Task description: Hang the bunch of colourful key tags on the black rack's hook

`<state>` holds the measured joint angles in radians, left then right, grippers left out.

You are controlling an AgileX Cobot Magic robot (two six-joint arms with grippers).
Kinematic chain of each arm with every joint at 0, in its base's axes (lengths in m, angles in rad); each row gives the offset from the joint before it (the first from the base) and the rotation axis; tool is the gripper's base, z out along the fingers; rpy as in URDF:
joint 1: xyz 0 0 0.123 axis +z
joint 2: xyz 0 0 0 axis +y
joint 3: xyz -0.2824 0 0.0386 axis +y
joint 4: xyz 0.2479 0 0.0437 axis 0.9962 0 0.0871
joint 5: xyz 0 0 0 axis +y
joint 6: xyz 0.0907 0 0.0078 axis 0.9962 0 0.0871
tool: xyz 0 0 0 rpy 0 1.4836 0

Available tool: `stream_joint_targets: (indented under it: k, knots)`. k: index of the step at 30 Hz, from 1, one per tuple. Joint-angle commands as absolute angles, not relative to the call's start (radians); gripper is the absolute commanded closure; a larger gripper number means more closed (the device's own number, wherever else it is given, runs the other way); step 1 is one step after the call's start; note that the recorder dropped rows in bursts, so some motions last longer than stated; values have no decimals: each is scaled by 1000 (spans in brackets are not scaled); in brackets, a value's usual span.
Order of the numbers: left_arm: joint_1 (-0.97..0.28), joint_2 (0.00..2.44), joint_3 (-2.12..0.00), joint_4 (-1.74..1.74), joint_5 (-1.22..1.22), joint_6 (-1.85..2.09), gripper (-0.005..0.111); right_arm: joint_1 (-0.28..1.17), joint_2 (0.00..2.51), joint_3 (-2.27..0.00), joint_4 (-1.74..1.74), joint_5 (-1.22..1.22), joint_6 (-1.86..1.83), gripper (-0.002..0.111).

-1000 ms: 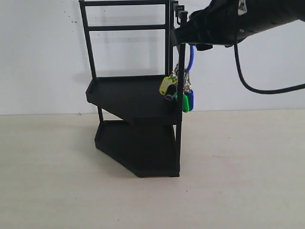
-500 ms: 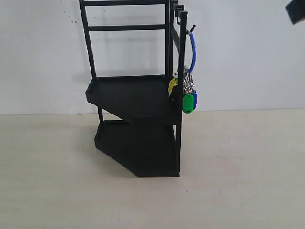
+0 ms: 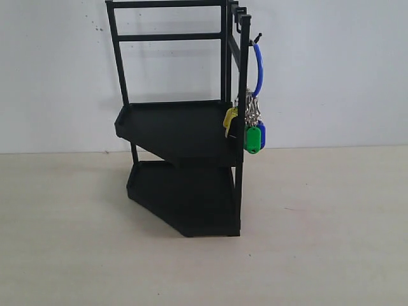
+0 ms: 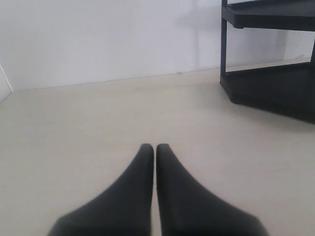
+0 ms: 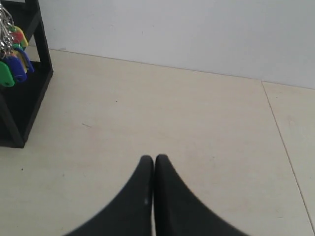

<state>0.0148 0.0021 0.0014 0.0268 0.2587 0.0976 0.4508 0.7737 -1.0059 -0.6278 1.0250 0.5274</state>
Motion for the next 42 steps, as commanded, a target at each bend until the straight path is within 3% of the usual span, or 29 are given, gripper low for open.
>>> stream_joint_targets:
  k: [1,16,26,36,42]
  knots:
    - [14,0,0,23,252,97,102,450,769,-1005,-633,1018,530,108]
    - [14,0,0,23,252,97,102,453,735,-1005,-635,1015,534,108]
    - [14,0,0,23,252,97,102,448,532,-981,-660,950,547,108]
    - [14,0,0,23,252,97,102,396,269,-607,-660,569,591,108]
    - [14,0,0,23,252,97,102,380,232,-475,-660,469,705,108]
